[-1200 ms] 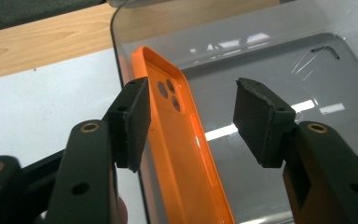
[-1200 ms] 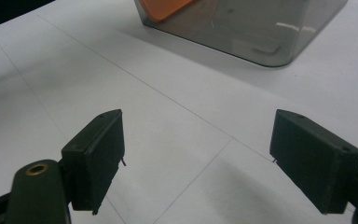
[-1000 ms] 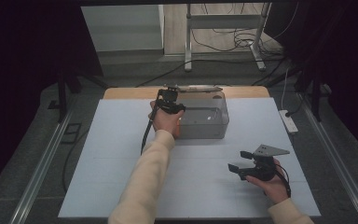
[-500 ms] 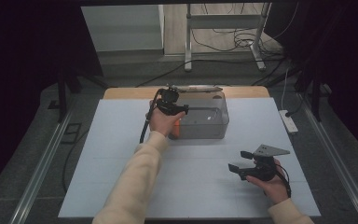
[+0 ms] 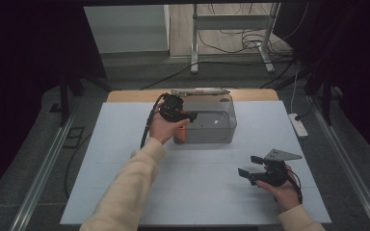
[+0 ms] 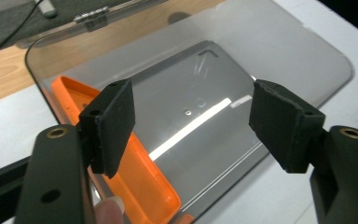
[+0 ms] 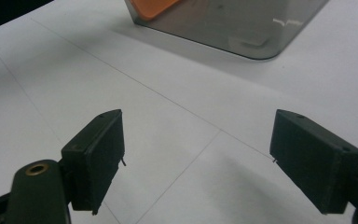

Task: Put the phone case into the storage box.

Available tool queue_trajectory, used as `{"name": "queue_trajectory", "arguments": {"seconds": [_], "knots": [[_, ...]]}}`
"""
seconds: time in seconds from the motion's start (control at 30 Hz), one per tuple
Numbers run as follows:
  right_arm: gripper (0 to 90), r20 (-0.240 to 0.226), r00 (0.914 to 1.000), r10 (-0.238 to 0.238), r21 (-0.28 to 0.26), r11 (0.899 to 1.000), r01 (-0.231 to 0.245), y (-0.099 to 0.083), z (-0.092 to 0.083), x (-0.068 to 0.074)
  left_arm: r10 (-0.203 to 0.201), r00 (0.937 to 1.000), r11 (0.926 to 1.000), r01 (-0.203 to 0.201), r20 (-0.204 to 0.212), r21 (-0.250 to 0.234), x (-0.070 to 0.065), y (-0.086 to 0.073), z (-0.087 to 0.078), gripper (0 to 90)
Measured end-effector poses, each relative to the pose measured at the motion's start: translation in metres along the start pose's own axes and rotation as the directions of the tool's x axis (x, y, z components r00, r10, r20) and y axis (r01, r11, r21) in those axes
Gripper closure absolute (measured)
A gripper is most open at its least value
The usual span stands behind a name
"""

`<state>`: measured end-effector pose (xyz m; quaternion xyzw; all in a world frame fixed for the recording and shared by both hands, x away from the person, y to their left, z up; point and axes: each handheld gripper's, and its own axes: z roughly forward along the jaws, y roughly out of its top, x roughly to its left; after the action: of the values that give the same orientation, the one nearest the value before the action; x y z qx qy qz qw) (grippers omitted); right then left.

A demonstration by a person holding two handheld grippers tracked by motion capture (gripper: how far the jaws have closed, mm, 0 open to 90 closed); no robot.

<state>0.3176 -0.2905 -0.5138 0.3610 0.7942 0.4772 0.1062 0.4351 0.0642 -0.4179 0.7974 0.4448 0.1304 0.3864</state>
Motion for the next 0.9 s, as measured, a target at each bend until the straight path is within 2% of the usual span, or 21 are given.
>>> {"name": "queue_trajectory", "arguments": {"seconds": [0.17, 0.4, 0.67, 0.9], "knots": [[18.0, 0.000, 1.0000, -0.002, 0.006, 1.000, 0.002, 0.000, 0.001, -0.001, 0.031, 0.9991, 0.9995, -0.031, 0.027, -0.008, -0.004, -0.003, 0.000, 28.2], [17.9, 0.006, 1.0000, -0.004, 0.014, 1.000, 0.003, -0.001, 0.001, -0.001, 0.032, 0.9981, 0.9990, -0.030, 0.053, -0.033, -0.003, -0.009, -0.008, 26.1], [17.9, 0.034, 0.9993, -0.013, 0.025, 1.000, 0.013, -0.003, -0.002, 0.003, 0.052, 0.9963, 0.9963, -0.047, 0.069, -0.072, -0.003, -0.025, -0.030, 24.7], [17.9, 0.043, 0.9990, -0.010, 0.028, 1.000, 0.009, -0.005, -0.003, 0.002, 0.087, 0.9920, 0.9897, -0.076, 0.092, -0.121, -0.002, -0.048, -0.056, 23.9]]}}
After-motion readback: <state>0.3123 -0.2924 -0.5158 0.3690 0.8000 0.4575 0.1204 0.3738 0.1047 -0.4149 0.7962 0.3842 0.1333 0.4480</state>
